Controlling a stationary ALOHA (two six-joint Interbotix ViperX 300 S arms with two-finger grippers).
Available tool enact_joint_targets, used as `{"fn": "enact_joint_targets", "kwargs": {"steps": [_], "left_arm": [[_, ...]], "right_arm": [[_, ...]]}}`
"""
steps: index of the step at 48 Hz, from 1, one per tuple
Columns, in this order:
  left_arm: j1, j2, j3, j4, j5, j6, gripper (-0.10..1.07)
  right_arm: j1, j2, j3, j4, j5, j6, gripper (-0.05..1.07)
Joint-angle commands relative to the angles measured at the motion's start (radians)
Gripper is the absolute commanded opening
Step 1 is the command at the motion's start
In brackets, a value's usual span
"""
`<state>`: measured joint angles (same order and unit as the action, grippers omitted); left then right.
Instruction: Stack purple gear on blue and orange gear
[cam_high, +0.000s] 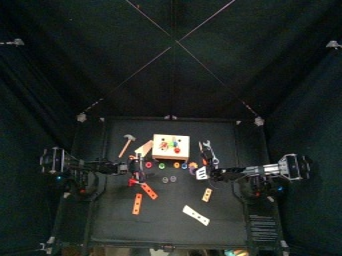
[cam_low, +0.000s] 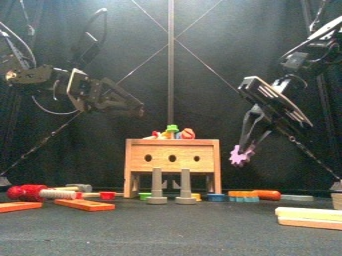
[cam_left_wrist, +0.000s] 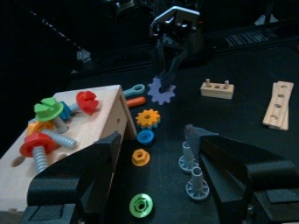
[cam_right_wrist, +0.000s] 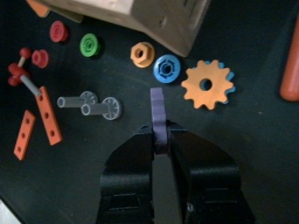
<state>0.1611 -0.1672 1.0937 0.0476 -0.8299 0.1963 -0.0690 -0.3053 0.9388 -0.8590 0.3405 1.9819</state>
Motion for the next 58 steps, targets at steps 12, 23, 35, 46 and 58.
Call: {"fn": "enact_joint_targets", "kwargs": {"steps": [12,23,35,46,58], "left_arm": [[0.011,-0.04,0.043,-0.041,-0.011,0.002,0.95],[0.02,-0.04,0.048,-0.046,-0.008,0.002,0.95],[0.029,-0.04,0.063,-0.048,-0.005,0.002,0.95],[0.037,-0.034,0.063,-0.048,-0.003,0.002,0.95],[0.035,-0.028,0.063,-0.048,-0.002,0.0,0.95]], "right_arm": [[-0.103,0.043,-0.011,-0.006,-0.072,0.0,0.44],[-0.147,0.101,-0.014,-0.005,-0.147,0.0,0.44],[-0.163,0.11,-0.017,-0.003,-0.155,-0.002,0.44],[-0.167,0.127,-0.023,-0.002,-0.17,-0.002,0.44],[-0.167,0.138,-0.025,-0.002,-0.175,-0.002,0.44]]}}
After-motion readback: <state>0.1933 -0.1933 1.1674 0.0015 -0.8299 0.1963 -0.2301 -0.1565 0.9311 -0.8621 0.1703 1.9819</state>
